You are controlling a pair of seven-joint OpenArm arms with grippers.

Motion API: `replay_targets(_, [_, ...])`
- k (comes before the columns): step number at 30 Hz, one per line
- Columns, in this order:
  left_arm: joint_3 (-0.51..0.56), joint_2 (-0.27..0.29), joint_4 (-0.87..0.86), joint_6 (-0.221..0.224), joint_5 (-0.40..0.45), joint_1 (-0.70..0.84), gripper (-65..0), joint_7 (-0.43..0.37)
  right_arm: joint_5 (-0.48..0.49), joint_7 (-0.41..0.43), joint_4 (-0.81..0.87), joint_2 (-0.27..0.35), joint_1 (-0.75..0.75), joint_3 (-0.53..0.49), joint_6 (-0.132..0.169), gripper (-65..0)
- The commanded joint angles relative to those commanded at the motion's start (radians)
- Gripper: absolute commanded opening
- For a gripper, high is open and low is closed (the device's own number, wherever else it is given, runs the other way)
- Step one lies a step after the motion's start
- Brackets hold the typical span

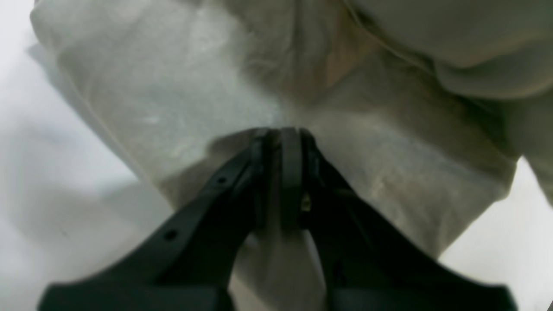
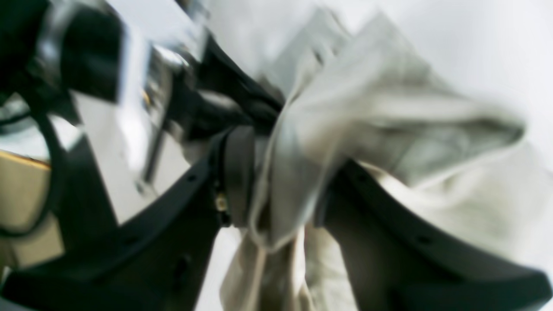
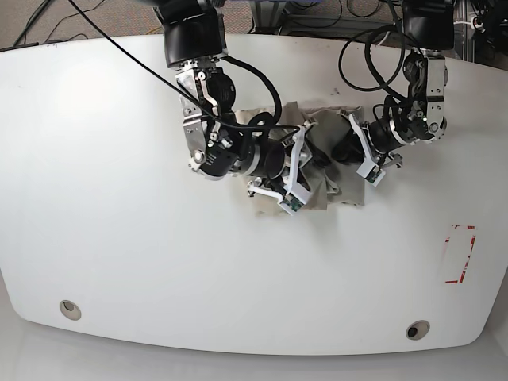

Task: Layout the t-shirt on the table in an organized manner, then fold the t-shirt properly
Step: 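Fold the strip end with the right gripper over toward the left gripper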

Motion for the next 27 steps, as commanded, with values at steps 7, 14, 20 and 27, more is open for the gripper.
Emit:
replay_targets(7, [0.000,0.000,0.000,0.000,0.000,0.000,-61.0,0.000,0.000,0.021,-0.038,0.000,0.055,-0.025,-0.034,-28.4])
replay_targets(14, [0.000,0.000,0.000,0.000,0.000,0.000,-61.0,-0.002,0.000,0.032,-0.064,0.000,0.126,-0.023,-0.031,-28.4])
replay_targets(20, [0.000,0.000,0.006,0.000,-0.002,-0.005,-61.0,-0.002,-0.002,0.031,-0.063,0.015,0.118,-0.025,-0.031,-28.4])
replay_targets(27, [-0.003,-0.003,0.044,0.000,-0.005,-0.002,-61.0,0.000,-0.006,0.031,-0.064,0.064,0.094,-0.026,-0.028,-28.2])
